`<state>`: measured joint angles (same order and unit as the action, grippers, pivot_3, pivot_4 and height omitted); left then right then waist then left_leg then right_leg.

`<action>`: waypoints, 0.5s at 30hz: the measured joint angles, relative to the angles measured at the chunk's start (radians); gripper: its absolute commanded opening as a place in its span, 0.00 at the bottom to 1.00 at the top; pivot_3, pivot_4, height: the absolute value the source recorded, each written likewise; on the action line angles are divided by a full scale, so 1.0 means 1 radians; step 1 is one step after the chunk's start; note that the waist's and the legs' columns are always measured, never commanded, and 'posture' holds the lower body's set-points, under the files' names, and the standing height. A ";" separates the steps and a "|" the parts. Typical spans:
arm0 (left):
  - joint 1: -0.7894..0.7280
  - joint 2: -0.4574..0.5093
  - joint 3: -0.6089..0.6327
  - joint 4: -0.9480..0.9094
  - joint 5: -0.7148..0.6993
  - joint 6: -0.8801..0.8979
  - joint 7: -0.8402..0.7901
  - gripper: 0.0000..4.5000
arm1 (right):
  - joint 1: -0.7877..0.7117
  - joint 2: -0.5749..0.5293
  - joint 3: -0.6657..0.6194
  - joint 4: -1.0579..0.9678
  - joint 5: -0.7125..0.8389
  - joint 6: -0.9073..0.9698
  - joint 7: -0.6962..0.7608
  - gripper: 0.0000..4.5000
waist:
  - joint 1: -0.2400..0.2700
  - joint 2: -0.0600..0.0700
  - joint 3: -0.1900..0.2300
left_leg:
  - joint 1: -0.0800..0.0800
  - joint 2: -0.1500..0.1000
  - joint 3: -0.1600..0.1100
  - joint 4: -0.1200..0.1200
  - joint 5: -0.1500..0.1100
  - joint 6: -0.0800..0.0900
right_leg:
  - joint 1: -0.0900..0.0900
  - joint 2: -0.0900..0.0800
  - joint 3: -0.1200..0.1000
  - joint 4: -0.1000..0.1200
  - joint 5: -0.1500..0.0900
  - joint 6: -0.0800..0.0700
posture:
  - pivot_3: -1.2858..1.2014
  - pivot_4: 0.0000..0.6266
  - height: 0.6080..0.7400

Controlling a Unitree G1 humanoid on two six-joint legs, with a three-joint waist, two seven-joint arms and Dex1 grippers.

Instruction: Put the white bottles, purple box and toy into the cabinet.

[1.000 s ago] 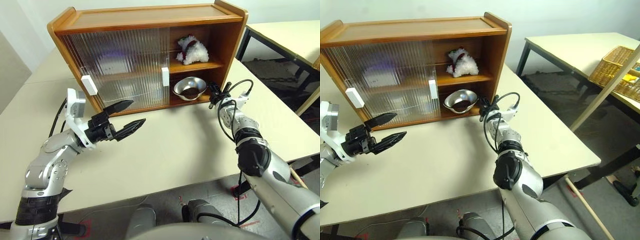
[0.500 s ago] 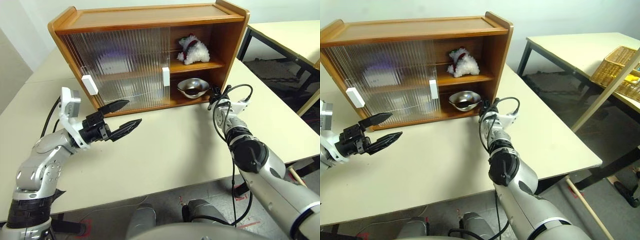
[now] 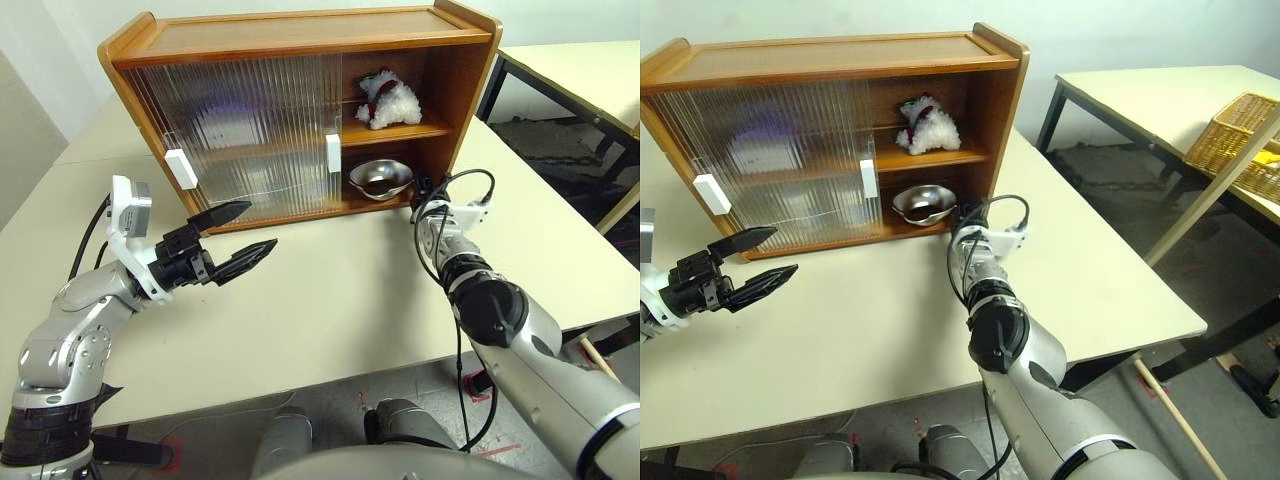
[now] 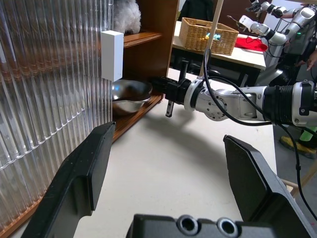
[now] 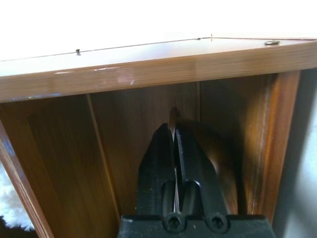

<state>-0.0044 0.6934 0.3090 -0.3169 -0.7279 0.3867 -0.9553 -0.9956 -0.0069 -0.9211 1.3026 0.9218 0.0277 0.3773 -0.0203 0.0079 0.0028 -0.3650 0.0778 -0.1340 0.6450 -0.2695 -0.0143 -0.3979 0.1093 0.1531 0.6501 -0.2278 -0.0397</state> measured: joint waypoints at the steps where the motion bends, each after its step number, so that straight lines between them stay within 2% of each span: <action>1: 0.000 0.000 0.000 0.000 0.000 0.000 0.000 1.00 | -0.005 0.000 0.002 0.000 -0.004 0.000 -0.001 0.32 | 0.000 0.000 0.000 | 0.000 0.000 0.000 0.000 0.000 0.000 | 0.000 0.000 0.000 0.000 0.000 0.000 | 0.54 0.02 1.00; 9: -0.012 -0.008 -0.010 0.000 0.001 -0.004 0.000 1.00 | -0.020 -0.013 0.029 -0.001 -0.043 0.005 0.023 0.96 | -0.001 0.000 0.000 | 0.000 0.000 0.000 0.000 0.000 0.000 | 0.000 0.000 0.000 0.000 0.000 0.000 | 0.53 0.01 1.00; 10: -0.015 -0.011 -0.015 0.001 0.001 -0.004 0.000 1.00 | -0.020 -0.015 0.033 -0.002 -0.048 0.009 0.029 0.99 | -0.001 0.000 0.000 | 0.000 0.000 0.000 0.000 0.000 0.000 | 0.000 0.000 0.000 0.000 0.000 -0.001 | 0.53 0.01 1.00; 15: -0.032 -0.024 -0.025 0.003 0.003 -0.007 0.000 1.00 | -0.010 -0.017 0.048 -0.027 -0.065 0.023 0.046 0.99 | -0.002 0.000 0.000 | 0.001 0.000 0.001 0.000 0.000 0.000 | 0.000 0.000 -0.001 0.000 0.001 0.000 | 0.52 0.02 1.00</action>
<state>-0.0360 0.6689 0.2843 -0.3134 -0.7246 0.3795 -0.9556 -1.0060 -0.0244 -0.8728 1.2761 0.8572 0.0508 0.4233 -0.0220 0.0076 0.0026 -0.3645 0.0780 -0.1334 0.6451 -0.2694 -0.0142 -0.3977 0.1096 0.1525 0.6502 -0.2272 -0.0401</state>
